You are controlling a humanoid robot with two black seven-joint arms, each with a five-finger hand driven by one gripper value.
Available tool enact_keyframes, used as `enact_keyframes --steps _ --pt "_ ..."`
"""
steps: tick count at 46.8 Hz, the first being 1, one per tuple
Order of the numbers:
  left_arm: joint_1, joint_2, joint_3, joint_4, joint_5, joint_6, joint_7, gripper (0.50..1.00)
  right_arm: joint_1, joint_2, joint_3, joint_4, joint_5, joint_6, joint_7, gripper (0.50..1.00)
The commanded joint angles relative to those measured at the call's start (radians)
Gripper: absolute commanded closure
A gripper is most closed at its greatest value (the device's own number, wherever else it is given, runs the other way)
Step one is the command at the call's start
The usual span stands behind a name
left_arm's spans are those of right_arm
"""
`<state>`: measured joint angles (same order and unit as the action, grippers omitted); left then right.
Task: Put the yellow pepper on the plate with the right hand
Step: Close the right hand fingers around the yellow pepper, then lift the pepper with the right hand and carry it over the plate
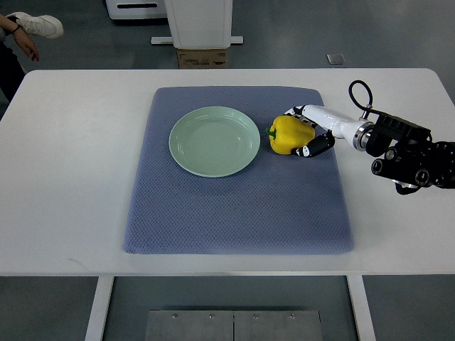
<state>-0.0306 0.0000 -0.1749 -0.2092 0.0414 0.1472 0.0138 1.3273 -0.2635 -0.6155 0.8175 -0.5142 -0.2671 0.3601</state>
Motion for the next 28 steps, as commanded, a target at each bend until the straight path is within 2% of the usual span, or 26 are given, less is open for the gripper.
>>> enact_keyframes --steps 1,11,28 --pt "0.0 0.0 0.0 0.001 0.0 0.0 0.0 0.5 0.015 0.001 0.002 0.0 0.0 0.0 0.0 1.0" --pt "0.0 0.0 0.0 0.001 0.0 0.0 0.0 0.5 0.064 0.013 0.01 0.002 0.008 0.002 0.0 1.0" --pt "0.0 0.0 0.0 0.001 0.0 0.0 0.0 0.5 0.107 0.116 0.01 0.0 0.06 0.005 -0.01 1.0"
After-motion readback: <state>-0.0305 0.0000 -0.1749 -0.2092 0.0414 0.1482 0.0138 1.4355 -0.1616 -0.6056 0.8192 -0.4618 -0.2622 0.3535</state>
